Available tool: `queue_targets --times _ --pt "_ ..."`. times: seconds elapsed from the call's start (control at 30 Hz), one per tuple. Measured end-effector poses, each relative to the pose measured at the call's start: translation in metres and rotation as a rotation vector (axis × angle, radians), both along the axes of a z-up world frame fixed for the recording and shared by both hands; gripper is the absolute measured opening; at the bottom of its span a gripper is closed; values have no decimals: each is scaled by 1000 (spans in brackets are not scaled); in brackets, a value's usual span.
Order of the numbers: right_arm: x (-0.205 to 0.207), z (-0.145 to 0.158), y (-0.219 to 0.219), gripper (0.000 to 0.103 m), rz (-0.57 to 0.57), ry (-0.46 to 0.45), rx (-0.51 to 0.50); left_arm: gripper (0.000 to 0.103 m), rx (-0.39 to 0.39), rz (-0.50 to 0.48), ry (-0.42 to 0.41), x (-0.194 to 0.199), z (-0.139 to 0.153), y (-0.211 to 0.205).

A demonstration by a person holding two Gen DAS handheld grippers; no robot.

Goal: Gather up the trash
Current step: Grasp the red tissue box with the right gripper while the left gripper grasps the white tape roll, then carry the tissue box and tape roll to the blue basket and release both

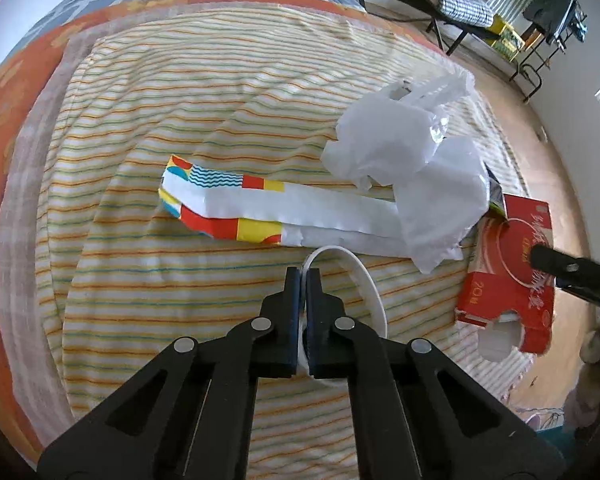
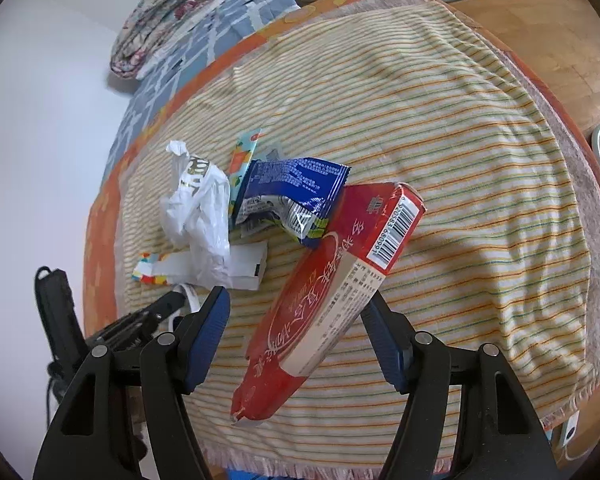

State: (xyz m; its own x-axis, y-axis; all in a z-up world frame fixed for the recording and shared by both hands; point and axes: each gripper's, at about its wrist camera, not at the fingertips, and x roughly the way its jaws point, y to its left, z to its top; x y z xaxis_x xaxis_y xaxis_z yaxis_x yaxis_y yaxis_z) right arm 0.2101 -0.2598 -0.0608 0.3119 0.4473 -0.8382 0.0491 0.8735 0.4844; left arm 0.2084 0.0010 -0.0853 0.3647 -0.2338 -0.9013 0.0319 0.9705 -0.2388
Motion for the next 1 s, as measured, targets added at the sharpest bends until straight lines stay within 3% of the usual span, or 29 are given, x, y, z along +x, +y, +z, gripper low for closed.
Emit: queue_targets --times 0.03,0.1,0.33,0.6,1.0 --pt "-1 -1 0 44 2 3 -5 0 -9 0 -3 -3 2 1" --pt "-2 -5 -2 30 3 16 -3 0 -24 -1 -12 -9 6 3" --pt "-12 1 -6 24 -1 -14 3 0 -100 42 -56 -32 28 19" --pt "-29 22 -4 15 55 -96 -37 0 -80 40 -101 -61 47 28" --pt "-76 43 -8 15 110 -177 -91 0 -60 32 -135 -104 60 20"
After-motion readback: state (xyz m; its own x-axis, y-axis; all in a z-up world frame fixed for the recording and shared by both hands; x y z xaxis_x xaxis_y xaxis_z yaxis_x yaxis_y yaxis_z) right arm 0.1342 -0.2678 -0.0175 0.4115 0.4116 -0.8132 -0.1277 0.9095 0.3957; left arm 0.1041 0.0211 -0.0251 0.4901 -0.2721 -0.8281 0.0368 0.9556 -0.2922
